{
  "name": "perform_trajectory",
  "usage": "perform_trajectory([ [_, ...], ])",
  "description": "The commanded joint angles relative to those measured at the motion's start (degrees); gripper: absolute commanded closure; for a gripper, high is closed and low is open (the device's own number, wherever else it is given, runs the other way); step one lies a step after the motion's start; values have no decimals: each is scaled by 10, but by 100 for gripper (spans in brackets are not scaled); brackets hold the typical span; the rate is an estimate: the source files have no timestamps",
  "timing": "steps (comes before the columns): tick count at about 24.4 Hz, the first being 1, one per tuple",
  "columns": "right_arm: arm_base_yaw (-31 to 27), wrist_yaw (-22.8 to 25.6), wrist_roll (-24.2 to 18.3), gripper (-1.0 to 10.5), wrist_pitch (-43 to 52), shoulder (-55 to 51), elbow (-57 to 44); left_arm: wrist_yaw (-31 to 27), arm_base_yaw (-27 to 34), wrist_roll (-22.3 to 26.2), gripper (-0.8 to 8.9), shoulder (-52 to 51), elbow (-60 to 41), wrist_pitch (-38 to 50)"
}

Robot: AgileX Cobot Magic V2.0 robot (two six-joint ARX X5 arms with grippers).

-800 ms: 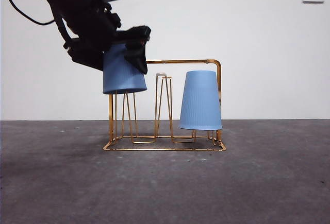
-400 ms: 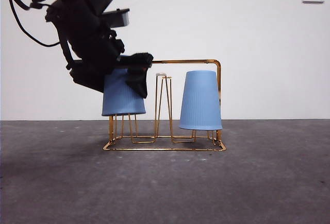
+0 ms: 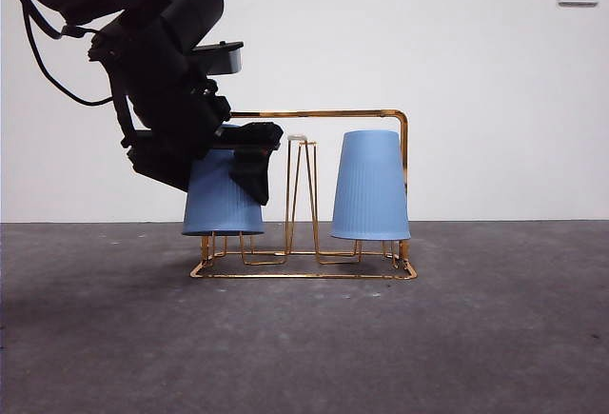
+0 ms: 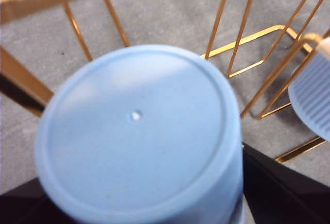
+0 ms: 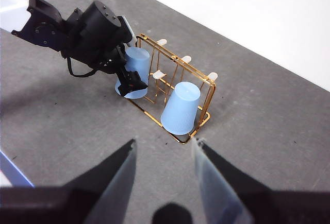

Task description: Pick up cup 1,put cup 1 in the cup rack,pick up cup 2,put cup 2 in the cup rack

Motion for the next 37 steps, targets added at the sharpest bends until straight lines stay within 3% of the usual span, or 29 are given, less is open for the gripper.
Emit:
perform_trajectory([
  [1, 0, 3, 7, 757, 3, -2, -2, -1, 3, -6, 818, 5, -4, -7],
  [8, 0, 2, 6, 757, 3, -2, -2, -1, 7, -8, 793, 5, -4, -50],
  [14, 0, 2, 6, 757, 3, -2, -2, 3, 7, -8, 378, 5, -4, -64],
  [16, 0, 2, 6, 757, 3, -2, -2, 4, 7, -8, 317, 5, -4, -65],
  [22, 0, 2, 6, 757, 3, -2, -2, 17, 7, -8, 295, 5, -2, -80],
  [26, 0, 2, 6, 757, 3, -2, -2, 20, 7, -9, 215, 5, 0, -97],
  [37, 0, 2, 6, 757, 3, -2, -2, 35, 7, -10, 215, 3, 14, -182],
])
